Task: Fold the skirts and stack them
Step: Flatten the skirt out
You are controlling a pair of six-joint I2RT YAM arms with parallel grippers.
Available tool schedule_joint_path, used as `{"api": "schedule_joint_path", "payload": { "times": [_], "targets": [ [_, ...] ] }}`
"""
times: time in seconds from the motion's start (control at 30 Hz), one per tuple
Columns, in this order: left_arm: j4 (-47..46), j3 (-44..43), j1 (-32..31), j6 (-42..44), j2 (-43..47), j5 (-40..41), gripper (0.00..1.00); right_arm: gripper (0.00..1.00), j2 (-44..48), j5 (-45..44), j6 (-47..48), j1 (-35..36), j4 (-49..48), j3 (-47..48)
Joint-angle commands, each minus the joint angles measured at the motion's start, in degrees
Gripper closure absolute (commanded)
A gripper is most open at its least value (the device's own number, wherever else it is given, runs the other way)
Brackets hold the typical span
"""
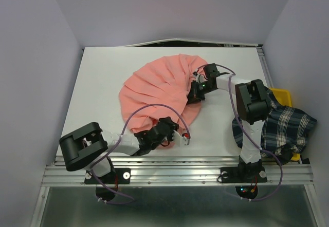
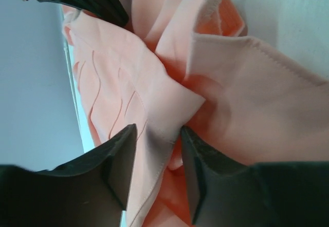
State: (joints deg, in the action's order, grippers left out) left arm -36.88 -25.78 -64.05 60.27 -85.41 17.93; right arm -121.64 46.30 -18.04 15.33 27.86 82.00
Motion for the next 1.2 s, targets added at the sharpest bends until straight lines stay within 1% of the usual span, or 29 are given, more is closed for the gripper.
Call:
{"api": "schedule_joint_path", "payload": {
  "times": [0.0,0.03,0.07,0.1,0.2,0.23,0.27,0.33,0.37,0.43,0.47,0.5,0.57,0.6,0.63,0.67,0.7,0.77,0.8,0.9,0.93,0.97,1.0,1.03,1.07,1.1,1.13,1.17],
  "targets": [
    [-2.67,1.00,-0.20,1.87,6.30,-1.75,0.55,0.99,-0.70,2.21,-0.85,-0.22,-1.14,-0.43],
    [-2.06,0.91,-0.28,1.87,7.78,-2.63,0.64,0.99,-0.70,2.39,-0.85,-0.22,-1.14,-0.35],
    [-0.05,0.65,-0.20,1.35,8.49,-2.99,0.69,0.99,-0.79,2.39,-0.77,-0.22,-1.22,-0.35],
    [1.71,-0.75,-0.20,-0.40,9.72,-4.04,0.77,0.99,-0.79,2.30,-0.68,-0.22,-1.14,-0.35],
    [8.56,-4.01,0.33,-4.88,11.83,-6.84,0.89,0.99,-0.70,2.39,-0.85,-0.22,-1.05,-0.08],
    [11.98,-5.93,0.94,-7.60,12.62,-8.16,1.00,0.98,-0.70,2.56,-0.85,-0.82,-1.14,0.27],
    [13.40,-6.82,1.47,-7.62,12.63,-8.18,1.00,0.98,-0.70,2.56,-0.85,-0.83,-1.05,0.62],
    [16.39,-8.66,3.13,-10.59,13.33,-11.24,1.00,0.97,-0.61,2.91,-1.03,-1.45,-0.96,1.15],
    [19.54,-10.76,5.84,-11.74,13.51,-12.82,1.00,0.91,-0.52,3.26,0.01,-2.23,-0.79,2.02],
    [22.98,-13.40,9.80,-14.73,13.78,-20.01,1.00,0.77,-0.26,3.00,1.95,-3.03,0.70,3.60],
    [26.30,-14.72,14.09,-17.35,13.69,-22.22,1.00,0.67,-0.09,2.92,2.92,-3.64,2.71,4.48],
    [27.29,-16.83,16.13,-18.77,13.77,-25.55,1.00,0.46,0.35,2.74,5.19,-4.34,4.12,6.58],
    [29.66,-18.95,20.61,-21.84,13.78,-29.43,1.00,0.36,1.05,2.30,7.49,-4.87,7.54,9.05],
    [31.33,-20.70,24.81,-22.91,13.86,-31.10,1.00,0.29,1.41,1.78,8.45,-4.87,8.52,10.19],
    [32.30,-21.58,27.03,-23.87,13.86,-34.60,1.00,0.27,2.37,0.73,11.25,-4.87,10.53,12.55],
    [33.53,-22.46,29.31,-25.88,13.78,-36.02,1.00,0.25,2.64,0.20,12.93,-4.87,11.77,13.97],
    [33.98,-23.95,33.77,-26.95,13.43,-38.82,1.00,0.23,2.81,-0.77,16.25,-4.87,13.26,16.94],
    [35.64,-26.24,38.71,-29.75,12.55,-42.26,1.00,0.19,3.34,-2.34,19.69,-4.87,16.77,19.68],
    [35.83,-26.86,43.52,-30.90,11.15,-44.89,1.00,0.18,3.61,-3.40,21.80,-4.87,17.05,21.26],
    [36.00,-28.70,50.85,-33.98,7.37,-48.86,1.00,0.17,4.22,-7.89,25.33,-4.87,17.06,22.50],
    [36.09,-29.32,53.04,-35.47,3.53,-50.70,1.00,0.17,4.31,-8.77,27.16,-4.87,16.79,22.59],
    [36.44,-30.20,56.63,-35.83,1.06,-51.24,1.00,0.17,4.31,-10.43,28.23,-4.87,15.66,22.59],
    [36.79,-32.29,58.15,-36.97,-4.19,-51.33,1.00,0.17,4.14,-10.88,30.50,-4.87,15.04,22.51],
    [37.40,-33.53,59.64,-37.41,-6.85,-51.77,1.00,0.17,4.14,-11.06,31.48,-4.87,14.42,22.33],
    [38.98,-34.68,62.53,-37.85,-9.58,-52.47,1.00,0.17,4.14,-11.49,32.71,-4.87,12.68,22.07],
    [39.34,-37.21,63.51,-38.38,-12.04,-53.17,1.00,0.17,4.14,-11.67,34.11,-4.87,11.79,21.02],
    [39.87,-38.63,65.26,-38.82,-16.50,-54.66,1.00,0.17,4.31,-11.94,37.17,-4.87,11.00,20.49],
    [40.39,-39.86,65.98,-38.83,-18.46,-55.19,1.00,0.17,4.48,-13.07,39.03,-4.00,8.99,19.88]
  ]
}}
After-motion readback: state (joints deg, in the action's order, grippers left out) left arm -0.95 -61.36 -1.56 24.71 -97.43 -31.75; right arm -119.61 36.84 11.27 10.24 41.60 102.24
